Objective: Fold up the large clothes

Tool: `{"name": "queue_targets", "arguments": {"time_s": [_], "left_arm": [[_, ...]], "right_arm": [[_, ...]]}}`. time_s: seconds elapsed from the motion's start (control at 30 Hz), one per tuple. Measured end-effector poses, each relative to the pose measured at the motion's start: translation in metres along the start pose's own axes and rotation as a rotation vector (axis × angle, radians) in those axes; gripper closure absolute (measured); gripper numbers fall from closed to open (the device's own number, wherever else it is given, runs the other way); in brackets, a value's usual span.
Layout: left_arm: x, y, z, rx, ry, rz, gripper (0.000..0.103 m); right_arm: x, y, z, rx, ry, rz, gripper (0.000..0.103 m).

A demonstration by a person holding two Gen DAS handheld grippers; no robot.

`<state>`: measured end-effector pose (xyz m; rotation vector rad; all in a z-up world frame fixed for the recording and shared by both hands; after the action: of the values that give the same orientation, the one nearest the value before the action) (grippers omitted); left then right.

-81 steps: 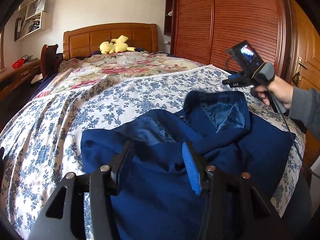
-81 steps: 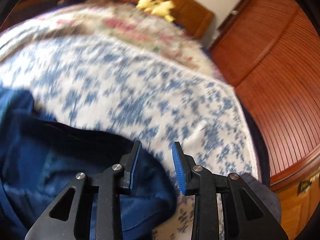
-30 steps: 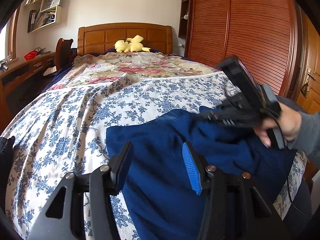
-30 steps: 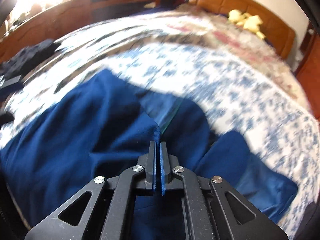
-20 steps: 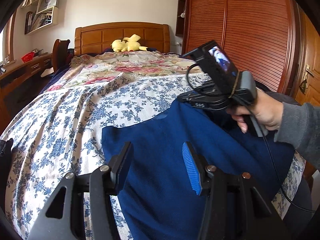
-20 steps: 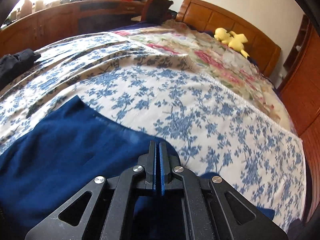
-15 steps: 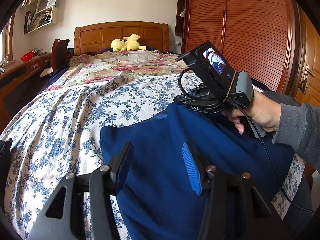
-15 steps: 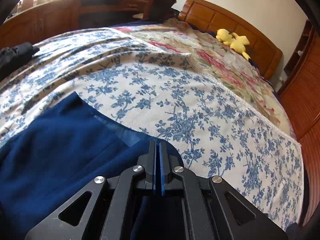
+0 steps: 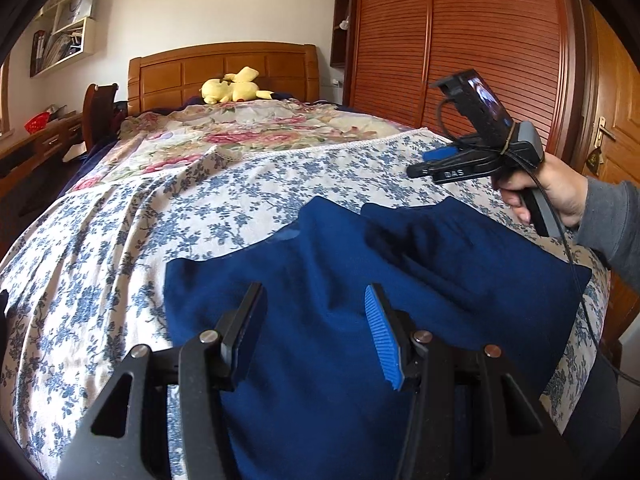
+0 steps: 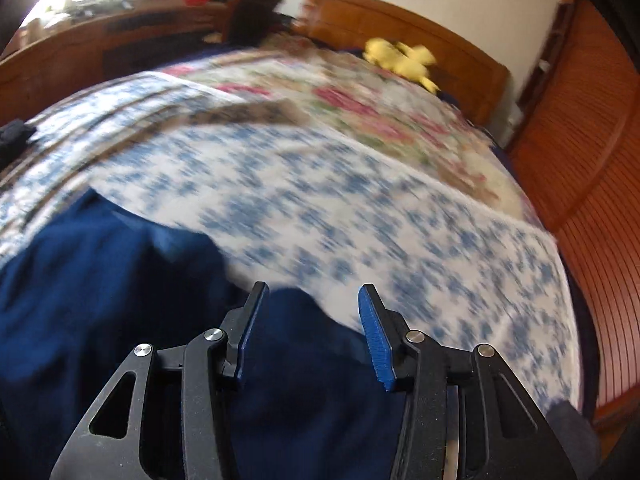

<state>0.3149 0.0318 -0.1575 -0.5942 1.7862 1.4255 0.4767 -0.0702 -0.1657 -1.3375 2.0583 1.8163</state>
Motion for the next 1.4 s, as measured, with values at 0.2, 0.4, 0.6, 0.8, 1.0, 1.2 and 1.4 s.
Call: {"name": "queue_targets", "arguments": {"time_s": [0.2,0.4,0.6,0.8,1.0,1.2,1.4], "left_arm": [[0.002,-0.011,-0.014,0.028,-0.003,0.018,0.053],[0.01,-0.027,-0.031,0.038,-0.035,0.052,0.053],[0.016,-0.038,-0.039,0.034,-0.057,0.082,0.053],[0.019,-0.042,-0.038,0.029,-0.053,0.097,0.053],[0.021,-0.045,-0.036,0.024,-0.046,0.109,0.053],[0.023,-0.046,-0.037,0.019,-0.052,0.115,0.053],[0.021,-0.042,-0.038,0.018,-0.061,0.105,0.053]], "right_arm": [[0.05,-0.021,-0.066,0.056,-0.117,0.083,0.056],[0.096,-0.047,-0.107,0.08,-0.225,0.176,0.056],[0.128,-0.071,-0.125,0.033,-0.345,0.268,0.057],[0.105,-0.042,-0.12,0.002,-0.283,0.128,0.103],[0.104,-0.022,-0.17,0.207,-0.355,0.123,0.103],[0.117,-0.032,-0.159,0.2,-0.348,0.18,0.099],[0.107,-0.01,-0.147,0.168,-0.318,0.13,0.06]]}}
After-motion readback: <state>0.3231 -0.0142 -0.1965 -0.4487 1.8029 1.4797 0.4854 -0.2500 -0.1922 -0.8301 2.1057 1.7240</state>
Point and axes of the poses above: each gripper's, at about its wrist camera, not at the fingertips, and y roughly against the way its jaws point, z to its left, x to its underside, the point moved 9 cm from there along -y, roughly the way its jaws point, and after that the axes turned 3 degrees about z, right-handed, at the moved point
